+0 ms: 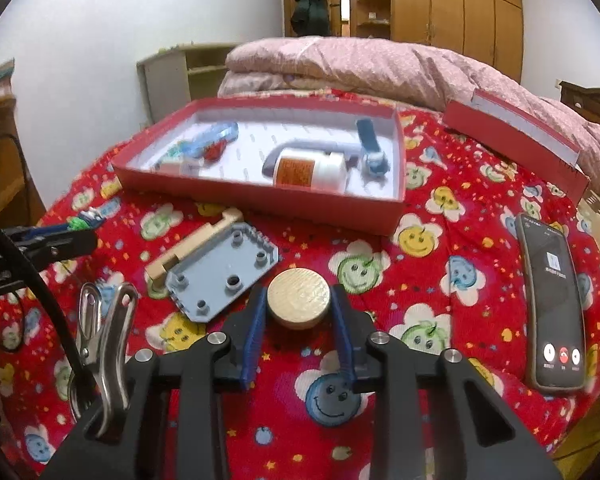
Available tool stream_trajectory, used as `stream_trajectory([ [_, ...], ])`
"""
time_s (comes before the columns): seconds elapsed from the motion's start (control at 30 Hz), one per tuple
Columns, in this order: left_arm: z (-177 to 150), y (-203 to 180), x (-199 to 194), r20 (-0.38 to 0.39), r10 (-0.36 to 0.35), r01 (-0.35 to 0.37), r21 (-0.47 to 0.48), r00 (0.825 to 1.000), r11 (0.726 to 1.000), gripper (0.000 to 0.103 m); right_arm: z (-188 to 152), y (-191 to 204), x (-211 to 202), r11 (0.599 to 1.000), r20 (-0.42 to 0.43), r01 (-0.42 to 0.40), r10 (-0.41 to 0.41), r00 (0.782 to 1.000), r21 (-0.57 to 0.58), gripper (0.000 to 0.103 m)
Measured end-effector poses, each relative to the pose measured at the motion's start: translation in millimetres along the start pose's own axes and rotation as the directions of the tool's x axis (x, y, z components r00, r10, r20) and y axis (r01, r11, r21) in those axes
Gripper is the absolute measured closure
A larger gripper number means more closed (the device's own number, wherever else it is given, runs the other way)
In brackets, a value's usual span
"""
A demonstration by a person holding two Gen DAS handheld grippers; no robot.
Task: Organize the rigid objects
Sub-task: 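Lift figurine with left tool while right tool closes on round wooden disc, then carry figurine and wooden disc over the tray with both tools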
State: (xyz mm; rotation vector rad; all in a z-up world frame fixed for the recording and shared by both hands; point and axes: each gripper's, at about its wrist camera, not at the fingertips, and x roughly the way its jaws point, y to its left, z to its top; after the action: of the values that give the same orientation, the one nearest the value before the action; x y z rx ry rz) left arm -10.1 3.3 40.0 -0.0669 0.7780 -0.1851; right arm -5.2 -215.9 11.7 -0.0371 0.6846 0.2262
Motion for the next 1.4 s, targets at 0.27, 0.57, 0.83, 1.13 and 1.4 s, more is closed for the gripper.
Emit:
stream_trajectory([
  [0.27,30.1,0.8,-0.6,0.039,-0.015,0.016,-0.023,0.999,1.0,0.075,1.1,-4.9,-4.4,0.999,0.024,-0.021,0.02,1.0,0.027,0.071],
  [0.57,62.2,-4.7,15.4,0.055,-0.019,0.021,-0.034,0.998,0.999,0.075,-0.5,-2.6,-1.0,0.999,0.008,-0.032,0.032,0.999,0.015,0.071],
  [0.83,86.4,-8.0,42.2,0.058,-0.021,0.022,-0.014,0.998,1.0,0.075,-0.4,3.4,-1.7,1.0,0.009,-0.005,0.005,1.0,-0.011,0.071],
  [1.13,89.0,4.9,74.9,0.016,-0.017,0.018,-0.058,1.0,0.998,0.075,-0.9,0.7,2.7,1.0,-0.012,0.002,-0.002,1.0,0.006,0.071],
  [1.4,87.3,8.4,83.1,0.014,-0.017,0.018,-0.065,1.0,0.998,0.076,-1.6,-0.1,4.5,1.0,-0.021,0.004,-0.003,1.0,0.011,0.071],
])
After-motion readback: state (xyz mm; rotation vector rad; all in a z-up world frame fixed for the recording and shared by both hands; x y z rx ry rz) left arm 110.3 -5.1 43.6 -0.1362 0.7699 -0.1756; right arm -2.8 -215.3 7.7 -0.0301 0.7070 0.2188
